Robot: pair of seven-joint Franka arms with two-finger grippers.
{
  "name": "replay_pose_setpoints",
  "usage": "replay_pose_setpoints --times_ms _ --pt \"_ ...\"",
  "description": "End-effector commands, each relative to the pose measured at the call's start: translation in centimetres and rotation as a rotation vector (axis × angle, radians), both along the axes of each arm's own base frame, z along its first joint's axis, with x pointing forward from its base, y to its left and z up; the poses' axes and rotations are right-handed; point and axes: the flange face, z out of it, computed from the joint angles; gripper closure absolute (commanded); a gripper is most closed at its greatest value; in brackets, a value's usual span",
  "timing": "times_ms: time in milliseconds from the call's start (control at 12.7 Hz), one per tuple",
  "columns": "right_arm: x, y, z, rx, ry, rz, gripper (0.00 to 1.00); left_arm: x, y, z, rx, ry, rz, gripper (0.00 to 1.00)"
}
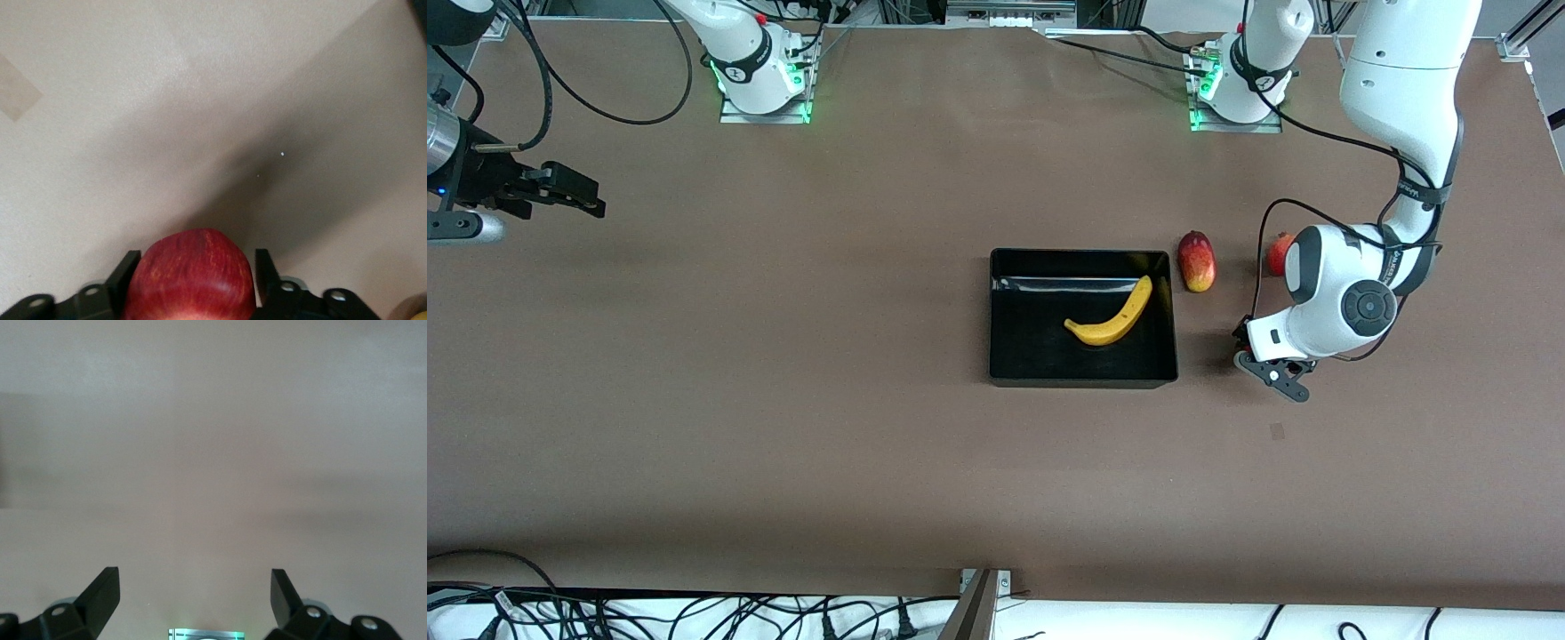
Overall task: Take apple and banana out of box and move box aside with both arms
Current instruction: 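Move the left gripper back into the box over the yellow banana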
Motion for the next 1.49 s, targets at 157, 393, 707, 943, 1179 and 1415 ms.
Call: replay_pose_setpoints --times_ms 157,393,707,943,1179,1415 --pt "0.3 -0.1 0.3 0.002 -0.002 -0.002 0.00 0.0 -0.1 8.3 -0.028 -0.012 0.053 0.00" --pt "0.3 -0.2 0.3 0.004 -0.002 -0.001 0.00 -1.1 -3.5 15.4 -0.062 -0.013 -0.006 0.00" --pt "0.3 -0.2 0.3 0.004 -0.002 0.001 0.00 -3.7 -14.2 16.8 -0.057 -0.012 -0.053 0.00" --pt "0.3 -0.3 0.3 0.006 -0.001 -0.002 0.00 -5.6 -21.0 13.0 -0.035 0.001 -0.048 0.00" --pt "0.3 -0.3 0.3 0.006 0.001 -0.002 0.00 -6.0 -23.8 7.7 -0.026 -0.020 -0.071 0.00" --pt "0.3 -0.3 0.3 0.006 0.001 -0.002 0.00 -7.5 -26.6 3.3 -0.008 -0.015 -0.109 0.00"
